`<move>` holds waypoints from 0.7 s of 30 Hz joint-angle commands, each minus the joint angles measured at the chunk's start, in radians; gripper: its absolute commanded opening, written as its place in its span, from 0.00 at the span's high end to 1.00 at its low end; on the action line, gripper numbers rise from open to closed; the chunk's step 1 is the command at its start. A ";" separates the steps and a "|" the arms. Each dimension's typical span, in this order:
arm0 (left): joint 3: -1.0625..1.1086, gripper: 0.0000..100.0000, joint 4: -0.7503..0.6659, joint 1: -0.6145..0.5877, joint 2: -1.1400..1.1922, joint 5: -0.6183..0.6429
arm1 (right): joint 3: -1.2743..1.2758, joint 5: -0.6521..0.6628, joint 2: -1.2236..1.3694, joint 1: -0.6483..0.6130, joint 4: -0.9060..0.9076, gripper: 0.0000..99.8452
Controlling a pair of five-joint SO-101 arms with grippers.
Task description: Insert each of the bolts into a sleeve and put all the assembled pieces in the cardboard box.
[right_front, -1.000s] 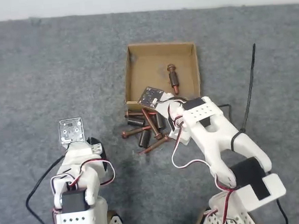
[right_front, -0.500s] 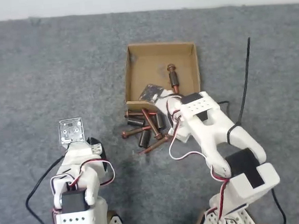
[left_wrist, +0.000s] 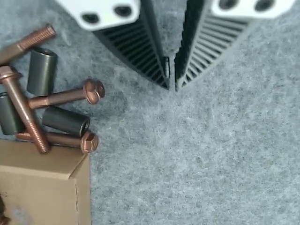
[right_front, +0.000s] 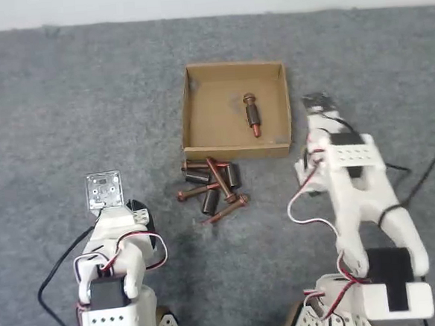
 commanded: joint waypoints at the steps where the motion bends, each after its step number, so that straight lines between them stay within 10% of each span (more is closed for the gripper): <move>1: -0.013 0.99 0.002 -0.008 -0.020 -0.009 | 0.017 -0.011 -0.068 0.107 0.002 0.99; 11: -0.031 0.99 -0.083 -0.005 -0.020 -0.009 | 0.114 0.052 -0.048 0.234 -0.062 0.99; 21: -0.387 0.99 0.150 -0.002 -0.003 -0.043 | 0.117 0.055 -0.047 0.234 -0.082 0.99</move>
